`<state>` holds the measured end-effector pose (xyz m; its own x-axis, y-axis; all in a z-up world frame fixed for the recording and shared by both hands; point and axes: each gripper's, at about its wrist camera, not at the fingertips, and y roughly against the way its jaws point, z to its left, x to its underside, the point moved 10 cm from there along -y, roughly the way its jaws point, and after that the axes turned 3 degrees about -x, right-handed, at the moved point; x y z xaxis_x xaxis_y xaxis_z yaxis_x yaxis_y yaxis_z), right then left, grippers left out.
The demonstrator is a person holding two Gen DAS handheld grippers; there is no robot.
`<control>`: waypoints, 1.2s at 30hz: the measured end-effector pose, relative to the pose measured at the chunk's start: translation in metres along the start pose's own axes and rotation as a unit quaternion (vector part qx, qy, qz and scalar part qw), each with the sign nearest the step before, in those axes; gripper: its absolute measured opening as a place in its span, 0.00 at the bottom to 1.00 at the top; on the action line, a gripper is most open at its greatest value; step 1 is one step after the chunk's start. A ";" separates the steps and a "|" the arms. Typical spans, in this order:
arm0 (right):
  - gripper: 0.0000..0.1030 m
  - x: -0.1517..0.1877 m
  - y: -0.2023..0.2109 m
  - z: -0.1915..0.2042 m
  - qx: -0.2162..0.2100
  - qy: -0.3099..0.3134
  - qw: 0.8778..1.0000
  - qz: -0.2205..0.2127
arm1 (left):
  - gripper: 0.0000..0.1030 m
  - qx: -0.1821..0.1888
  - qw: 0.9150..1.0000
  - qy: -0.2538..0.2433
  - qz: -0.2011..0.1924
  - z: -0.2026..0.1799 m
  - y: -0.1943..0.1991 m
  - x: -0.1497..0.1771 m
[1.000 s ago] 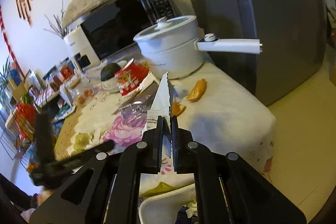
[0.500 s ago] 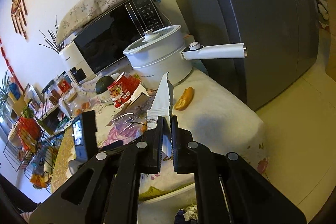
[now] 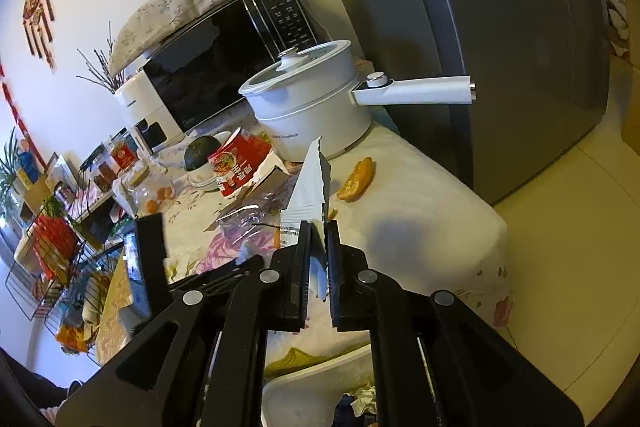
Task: Collect trash
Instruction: 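Carry the tissue and paper wrapper over the white bin and open both grippers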
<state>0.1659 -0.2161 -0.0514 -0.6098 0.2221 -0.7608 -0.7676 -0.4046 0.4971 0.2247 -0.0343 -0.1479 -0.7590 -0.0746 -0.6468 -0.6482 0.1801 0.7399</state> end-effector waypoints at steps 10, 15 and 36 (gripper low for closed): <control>0.07 0.017 0.026 0.013 0.025 0.035 0.999 -0.004 | 0.29 0.044 0.997 0.036 -0.053 0.006 0.080 -0.008; 0.07 0.047 0.045 0.007 0.053 0.034 0.998 0.009 | 0.29 0.066 0.994 0.051 -0.064 0.010 0.107 -0.004; 0.93 0.108 0.080 -0.048 0.240 0.031 0.970 0.011 | 0.30 0.129 0.990 0.044 -0.047 -0.014 0.141 0.038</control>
<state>0.0479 -0.2668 -0.1140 -0.6257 0.1588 -0.7637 -0.7669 0.0537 0.6395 0.1042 -0.0258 -0.0654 -0.7065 -0.1856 -0.6829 -0.6870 0.4117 0.5988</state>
